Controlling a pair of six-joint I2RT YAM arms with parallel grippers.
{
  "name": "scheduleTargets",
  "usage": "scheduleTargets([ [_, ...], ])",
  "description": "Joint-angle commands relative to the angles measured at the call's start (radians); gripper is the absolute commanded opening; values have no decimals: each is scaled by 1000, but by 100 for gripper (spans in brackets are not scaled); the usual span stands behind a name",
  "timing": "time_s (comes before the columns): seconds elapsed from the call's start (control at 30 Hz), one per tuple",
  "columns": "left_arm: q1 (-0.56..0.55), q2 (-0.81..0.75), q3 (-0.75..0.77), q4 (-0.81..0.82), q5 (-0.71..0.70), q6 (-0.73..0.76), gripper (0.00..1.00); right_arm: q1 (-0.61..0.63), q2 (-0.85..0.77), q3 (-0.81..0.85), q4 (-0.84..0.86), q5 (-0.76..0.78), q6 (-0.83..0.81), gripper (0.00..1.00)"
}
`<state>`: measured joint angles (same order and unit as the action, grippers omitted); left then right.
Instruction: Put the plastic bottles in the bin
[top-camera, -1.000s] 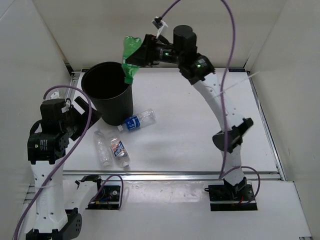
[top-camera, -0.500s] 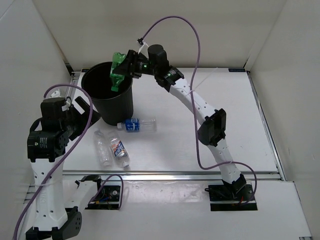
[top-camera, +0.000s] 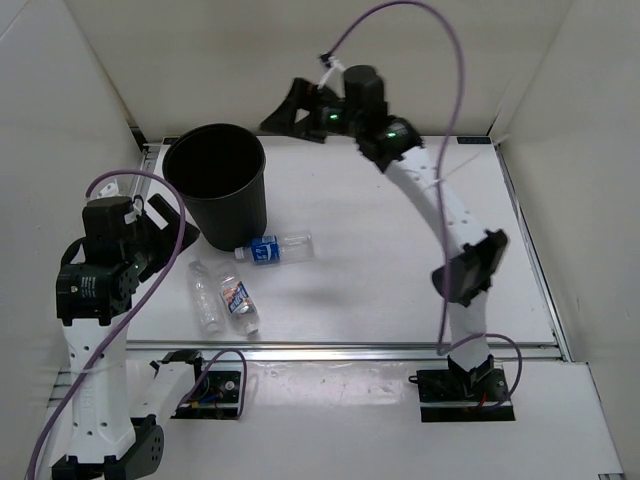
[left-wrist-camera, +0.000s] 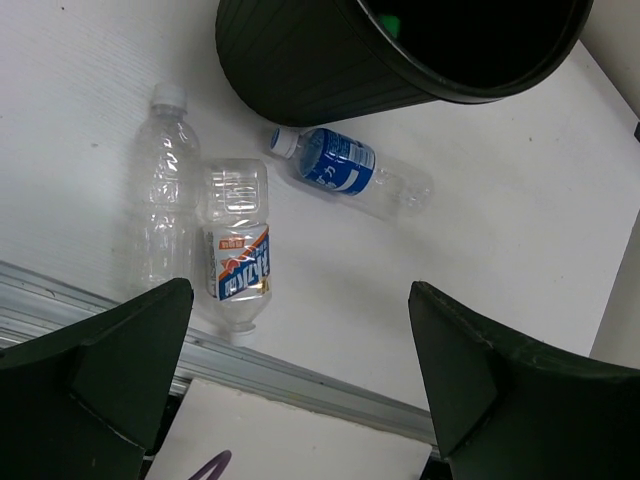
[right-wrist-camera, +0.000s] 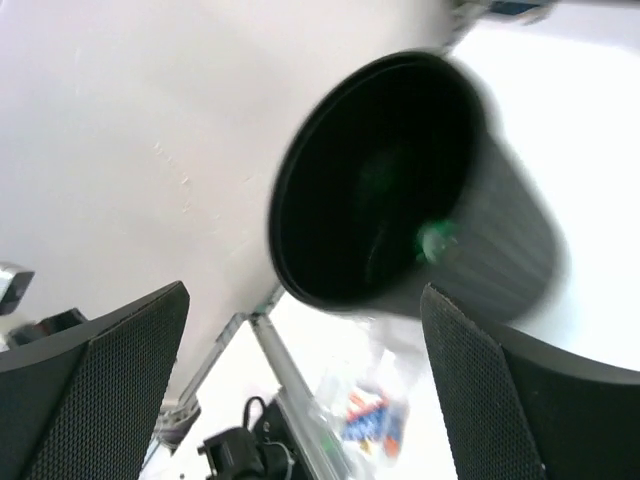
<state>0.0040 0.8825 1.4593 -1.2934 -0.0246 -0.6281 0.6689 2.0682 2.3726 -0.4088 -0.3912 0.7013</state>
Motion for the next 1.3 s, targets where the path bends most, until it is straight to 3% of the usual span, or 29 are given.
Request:
scheduleTargets([
  [0.0, -4, -7, -5, 37, -32, 5, 100, -126, -216, -155, -71, 0, -65, 100],
  [0.03, -4, -16, -5, 37, -44, 5, 100, -153, -241, -277, -71, -26, -132, 100],
  [0.13, -4, -45, -28, 37, -44, 5, 100, -172, -258, -380, -119, -98, -291, 100],
  [0.2, -4, -62, -56, 46, -44, 5, 100, -172, -272, -551, -89, -152, -333, 100],
  [0.3, -4, -86, -79, 46, -35, 5, 100, -143, -223, -628, -88, -164, -423, 100],
  [0.53, -4, -86, -79, 16, -35, 5, 100, -84, -2, -540, -64, -247, -465, 100],
  [1.03, -4, -105, -117, -70, -6, 15, 100, -75, 251, -346, -33, -299, -444, 99],
  [1.27, -4, -96, -97, -119, -6, 15, 100, -66, 299, -346, 2, -321, -444, 97],
])
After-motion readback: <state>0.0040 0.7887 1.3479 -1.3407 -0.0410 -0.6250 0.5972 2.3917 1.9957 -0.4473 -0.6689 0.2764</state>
